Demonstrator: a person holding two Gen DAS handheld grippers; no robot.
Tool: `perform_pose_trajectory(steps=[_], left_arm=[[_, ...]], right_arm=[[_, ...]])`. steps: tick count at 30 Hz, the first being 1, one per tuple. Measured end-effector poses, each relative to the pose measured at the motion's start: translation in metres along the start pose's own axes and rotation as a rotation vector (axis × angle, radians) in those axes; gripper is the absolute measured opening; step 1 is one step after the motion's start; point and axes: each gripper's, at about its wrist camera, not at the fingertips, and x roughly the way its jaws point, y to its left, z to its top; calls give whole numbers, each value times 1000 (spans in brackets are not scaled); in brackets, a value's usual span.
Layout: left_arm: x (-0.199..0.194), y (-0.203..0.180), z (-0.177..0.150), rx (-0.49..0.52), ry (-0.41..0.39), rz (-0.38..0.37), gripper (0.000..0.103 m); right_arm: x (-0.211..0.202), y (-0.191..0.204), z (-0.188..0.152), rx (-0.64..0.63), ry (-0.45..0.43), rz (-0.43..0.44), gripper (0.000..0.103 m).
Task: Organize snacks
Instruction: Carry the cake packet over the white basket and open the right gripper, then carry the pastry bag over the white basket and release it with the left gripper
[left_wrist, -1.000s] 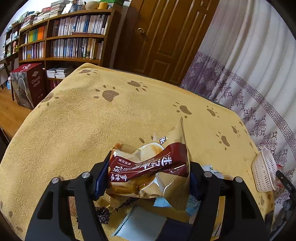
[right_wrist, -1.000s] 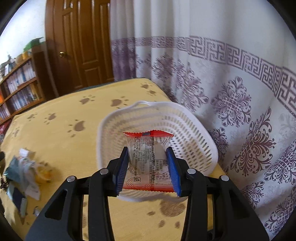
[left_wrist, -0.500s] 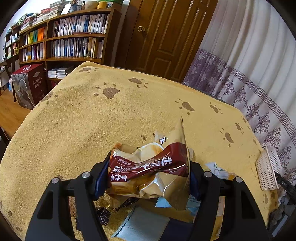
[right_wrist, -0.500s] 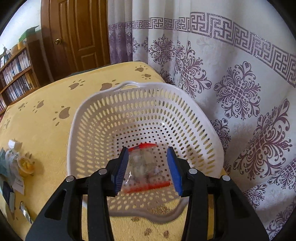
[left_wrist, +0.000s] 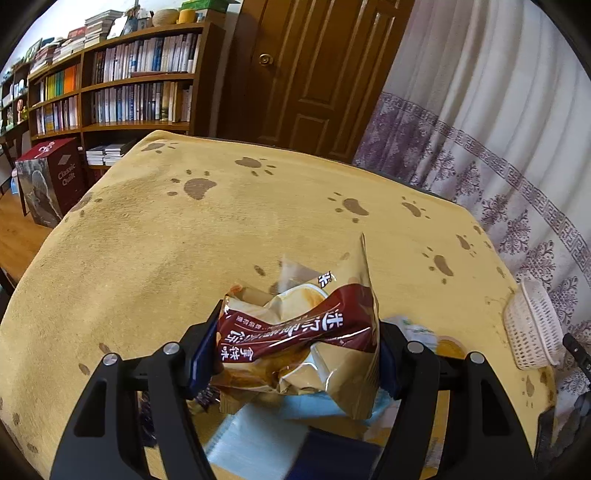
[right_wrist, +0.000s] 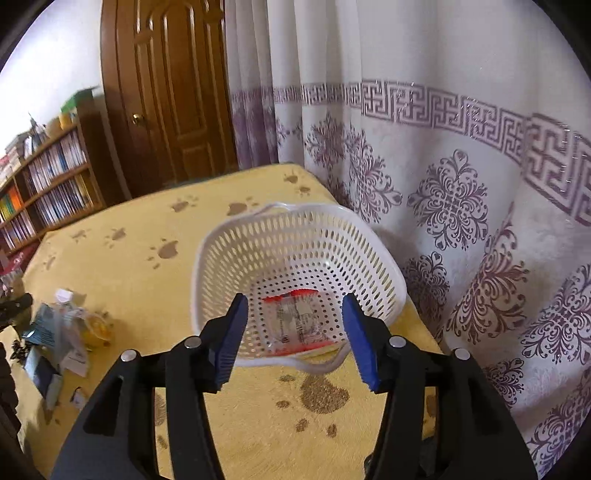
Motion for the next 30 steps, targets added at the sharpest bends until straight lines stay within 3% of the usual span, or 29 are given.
perform_pose_trajectory(steps=[10,20,30], left_arm=[[-24,-72,-4,88,-20,-86,69],[-18,-189,-21,235,22,-184,69],[4,-304,-41,413,69,-280,69]], right_arm=[[-27,5,-33,22,-55,23,56],[-21,11,-78,-11,10,87,57],[-19,-6,-93,45,38,151,57]])
